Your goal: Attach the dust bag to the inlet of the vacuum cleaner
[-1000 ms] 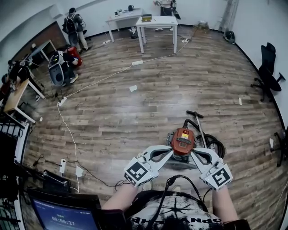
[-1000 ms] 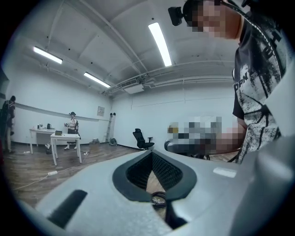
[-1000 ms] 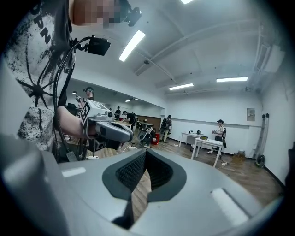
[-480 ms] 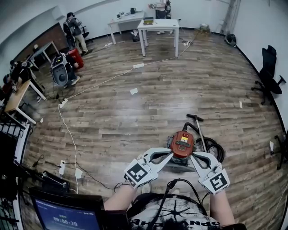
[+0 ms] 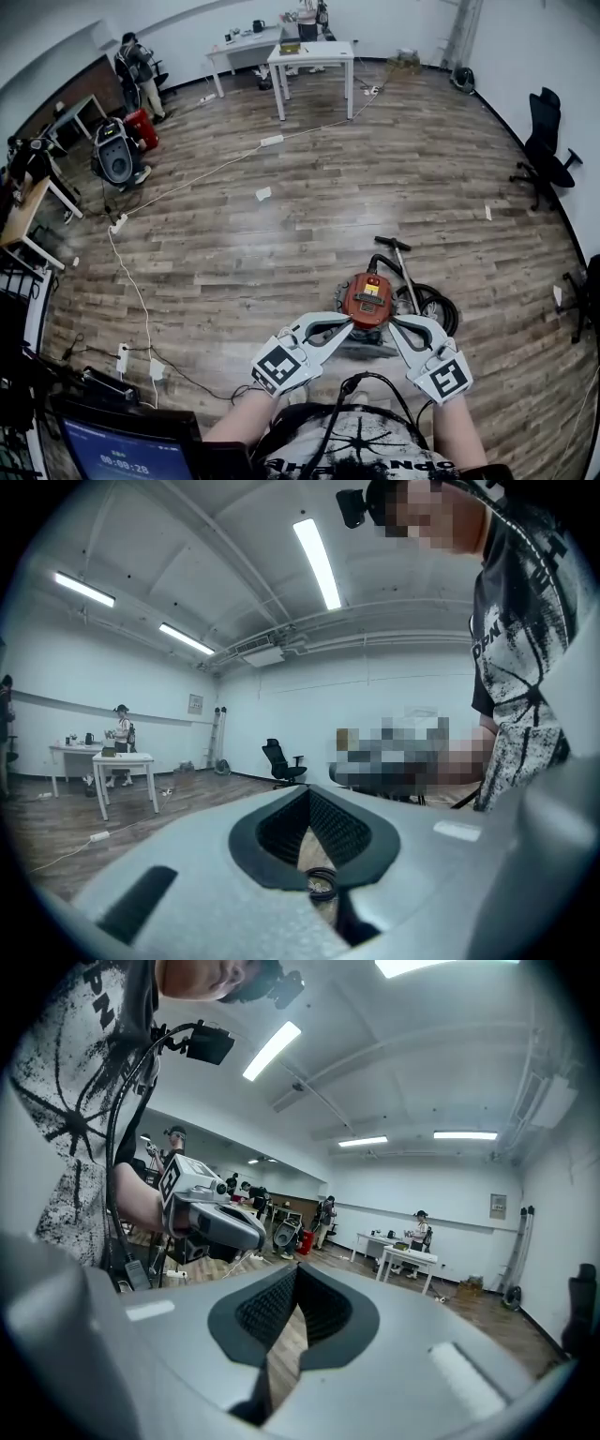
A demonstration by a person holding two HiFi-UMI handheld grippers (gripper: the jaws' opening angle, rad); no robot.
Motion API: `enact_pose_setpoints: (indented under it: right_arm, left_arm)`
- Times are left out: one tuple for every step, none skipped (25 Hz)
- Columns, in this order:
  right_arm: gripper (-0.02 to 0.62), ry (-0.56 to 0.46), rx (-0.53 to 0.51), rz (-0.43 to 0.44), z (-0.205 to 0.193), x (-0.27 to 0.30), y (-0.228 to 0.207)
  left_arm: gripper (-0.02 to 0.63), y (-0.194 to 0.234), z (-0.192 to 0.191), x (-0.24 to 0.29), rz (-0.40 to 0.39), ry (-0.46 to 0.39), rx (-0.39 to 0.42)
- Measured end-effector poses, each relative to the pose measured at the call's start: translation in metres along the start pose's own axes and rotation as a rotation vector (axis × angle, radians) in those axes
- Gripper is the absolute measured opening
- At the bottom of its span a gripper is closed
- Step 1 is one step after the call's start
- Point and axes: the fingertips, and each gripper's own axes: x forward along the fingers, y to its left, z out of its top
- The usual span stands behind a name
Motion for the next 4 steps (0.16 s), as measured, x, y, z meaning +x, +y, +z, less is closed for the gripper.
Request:
enact_pose_setpoints:
  right_arm:
    - [0.006,0.001,-0.001,-0.002,-0.0004,-0.0011,-0.0008]
    - [0.006,0.004,-0.002,-0.003,-0.0009,-0.0021,-0.0017]
    - [0.008,0.008,-0.004,-0.004,-0.0015,-0.0031,-0.0026]
    - [0.006,0.011,-0.005,-0.005,-0.0020,-0.0040,-0.0035]
  left_arm:
    - [0.003,-0.0011,-0.0011,0.0015,-0.002,0.003,0.000]
    - [0.003,-0.0019,-0.0019,0.0028,-0.003,0.005,-0.001]
    - [0.003,-0.0027,-0.0025,0.0040,-0.004,0.006,-0.001]
    - [0.003,-0.0035,-0.0030,0.0053,-0.004,0.007,-0.001]
